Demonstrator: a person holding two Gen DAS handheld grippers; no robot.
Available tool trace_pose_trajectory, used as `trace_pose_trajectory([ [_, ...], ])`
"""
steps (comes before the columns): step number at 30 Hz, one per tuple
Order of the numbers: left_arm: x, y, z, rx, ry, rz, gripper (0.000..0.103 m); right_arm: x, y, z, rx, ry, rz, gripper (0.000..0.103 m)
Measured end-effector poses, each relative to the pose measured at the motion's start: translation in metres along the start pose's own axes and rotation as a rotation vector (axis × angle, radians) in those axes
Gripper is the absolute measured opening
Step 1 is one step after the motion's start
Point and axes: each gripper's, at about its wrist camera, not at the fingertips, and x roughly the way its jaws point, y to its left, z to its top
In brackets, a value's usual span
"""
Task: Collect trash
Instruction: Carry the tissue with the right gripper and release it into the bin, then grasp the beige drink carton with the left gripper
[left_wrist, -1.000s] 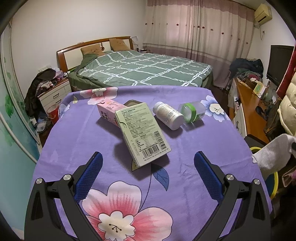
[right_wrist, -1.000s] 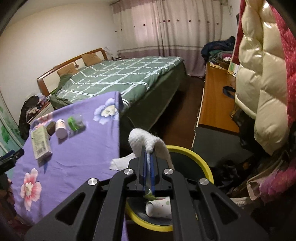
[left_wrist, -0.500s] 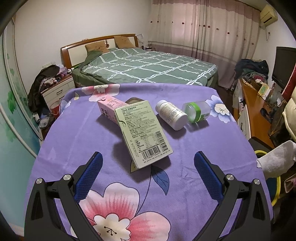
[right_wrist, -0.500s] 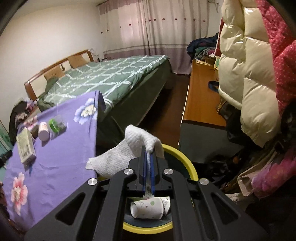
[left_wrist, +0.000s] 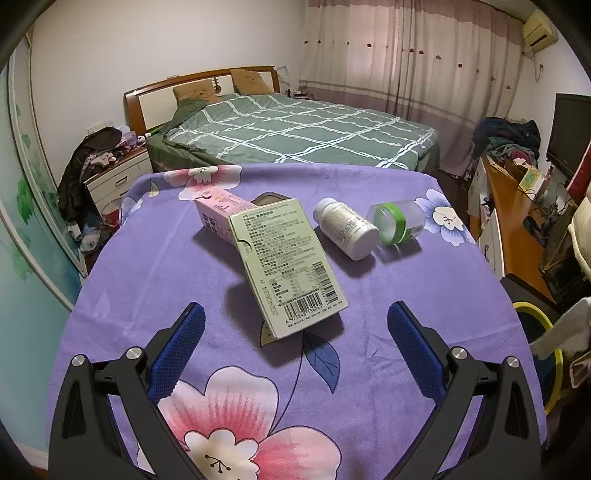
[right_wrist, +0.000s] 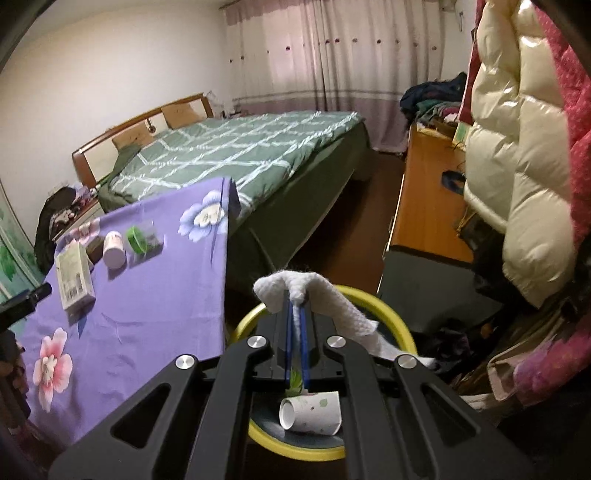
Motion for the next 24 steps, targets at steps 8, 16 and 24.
trace_pose_trajectory([
  [8, 0.012, 0.006, 0.005, -0.050, 0.013, 0.026, 0.098, 0.021, 0.009, -0.014, -0.053, 0.070, -0.030, 0.054],
  [16, 0.045, 0.003, 0.010, -0.099, 0.046, 0.108, 0.098, 0.027, -0.001, -0.017, 0.000, 0.072, -0.010, 0.056],
  [24, 0.084, -0.004, 0.022, -0.149, 0.084, 0.206, 0.098, 0.033, -0.002, -0.016, 0.018, 0.068, 0.007, 0.057],
])
